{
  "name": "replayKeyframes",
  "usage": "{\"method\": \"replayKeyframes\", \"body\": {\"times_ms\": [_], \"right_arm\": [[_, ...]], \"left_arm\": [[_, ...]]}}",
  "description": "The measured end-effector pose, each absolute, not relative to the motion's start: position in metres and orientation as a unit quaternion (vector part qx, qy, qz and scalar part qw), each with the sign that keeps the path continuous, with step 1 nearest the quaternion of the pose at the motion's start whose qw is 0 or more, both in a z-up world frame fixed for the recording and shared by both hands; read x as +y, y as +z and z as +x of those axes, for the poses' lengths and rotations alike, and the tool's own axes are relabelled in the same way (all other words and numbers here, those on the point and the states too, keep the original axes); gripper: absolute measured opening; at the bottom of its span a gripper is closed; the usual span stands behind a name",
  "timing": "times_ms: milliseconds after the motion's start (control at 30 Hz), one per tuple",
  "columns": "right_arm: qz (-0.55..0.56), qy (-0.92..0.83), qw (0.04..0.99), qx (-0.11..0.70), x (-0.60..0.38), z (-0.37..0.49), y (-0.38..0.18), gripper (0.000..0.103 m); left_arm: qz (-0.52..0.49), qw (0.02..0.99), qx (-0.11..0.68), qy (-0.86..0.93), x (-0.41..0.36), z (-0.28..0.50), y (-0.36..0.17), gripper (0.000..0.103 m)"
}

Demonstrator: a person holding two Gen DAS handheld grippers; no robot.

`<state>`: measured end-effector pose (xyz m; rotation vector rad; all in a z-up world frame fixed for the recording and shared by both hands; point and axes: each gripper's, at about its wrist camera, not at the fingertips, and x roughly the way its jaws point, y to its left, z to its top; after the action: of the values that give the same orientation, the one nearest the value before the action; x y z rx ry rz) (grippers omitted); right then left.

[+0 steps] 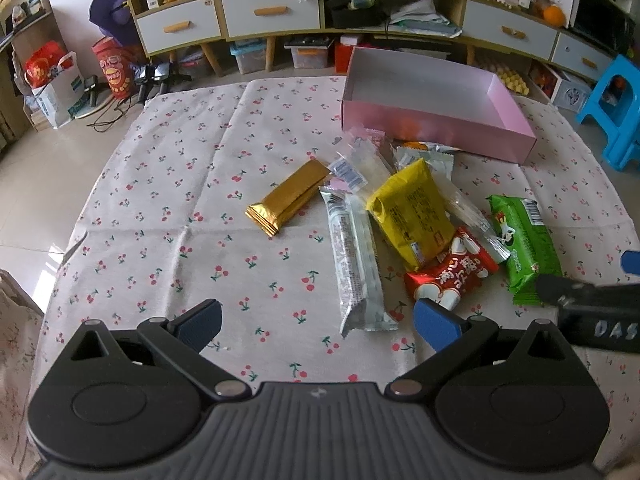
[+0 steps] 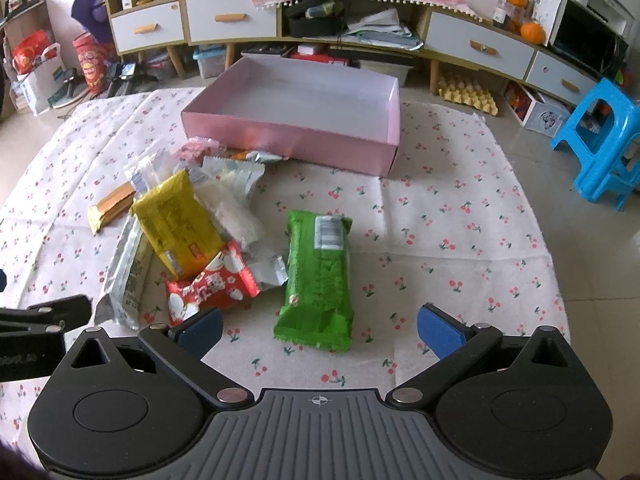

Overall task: Organize snacks
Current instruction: 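Grasp the gold snack bar with the left gripper while the right gripper grasps a clear wrapped stick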

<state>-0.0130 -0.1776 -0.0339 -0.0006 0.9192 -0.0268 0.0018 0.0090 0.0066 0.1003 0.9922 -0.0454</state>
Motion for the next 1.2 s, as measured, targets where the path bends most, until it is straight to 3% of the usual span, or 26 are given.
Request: {"method": "replayKeyframes", "body": {"times_ms": [300,533,833,933,1200], "right_arm": [[0.037,0.029,0.904,0.425,-0.199,0.001,-0.007,0.103],[0.089,0.080,0.887,0.446,-0.216,0.032,-0.015,0.103],[0.083,0.213,0.894,0.385,-0.219,0.050,-0.037,0.102],[0.076,0.243,0.888,0.383,-0.215,0.057,-0.043,0.100],[0.124,0.246,0.867,0.414,-0.221,0.088,-0.061,0.078]], "left_arm": [[0.111,0.912,0.393,-0.027,0.017,0.013,0.037,0.103],[0.100,0.908,0.400,-0.078,0.033,0.044,0.031,0.103],[0.103,0.887,0.427,-0.143,0.059,0.081,-0.013,0.086],[0.105,0.882,0.435,-0.151,0.064,0.091,-0.023,0.075],[0.062,0.873,0.450,-0.179,0.077,0.113,-0.039,0.061]]}}
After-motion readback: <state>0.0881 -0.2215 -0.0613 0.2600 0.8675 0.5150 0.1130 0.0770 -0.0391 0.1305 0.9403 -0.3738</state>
